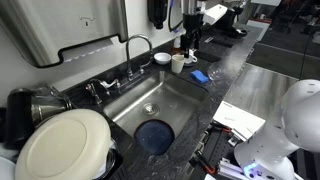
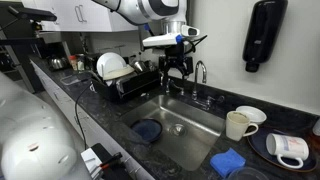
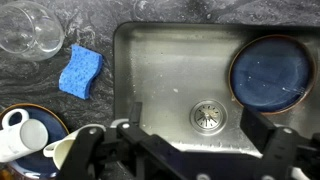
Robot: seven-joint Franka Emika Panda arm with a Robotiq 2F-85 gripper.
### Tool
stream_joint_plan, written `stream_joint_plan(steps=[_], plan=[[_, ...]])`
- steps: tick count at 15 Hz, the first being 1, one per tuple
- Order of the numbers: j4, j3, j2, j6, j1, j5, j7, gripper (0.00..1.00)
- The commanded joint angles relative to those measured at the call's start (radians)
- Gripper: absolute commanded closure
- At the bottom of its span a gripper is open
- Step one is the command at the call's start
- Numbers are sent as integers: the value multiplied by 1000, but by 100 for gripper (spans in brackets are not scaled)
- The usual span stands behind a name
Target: Pick up the white mug from the counter and put it inside the sink
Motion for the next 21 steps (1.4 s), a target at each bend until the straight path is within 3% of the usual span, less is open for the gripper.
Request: stream_joint_plan(steps=[1,8,12,17,21], plan=[[2,-3,0,-3,4,-1,1,0],[2,-3,0,-3,4,-1,1,0],[20,-37,32,49,-3,4,-70,0],[96,-88,159,135,-52,-71,-31,0],[216,-146,321,160,-93,-42,-29,0]])
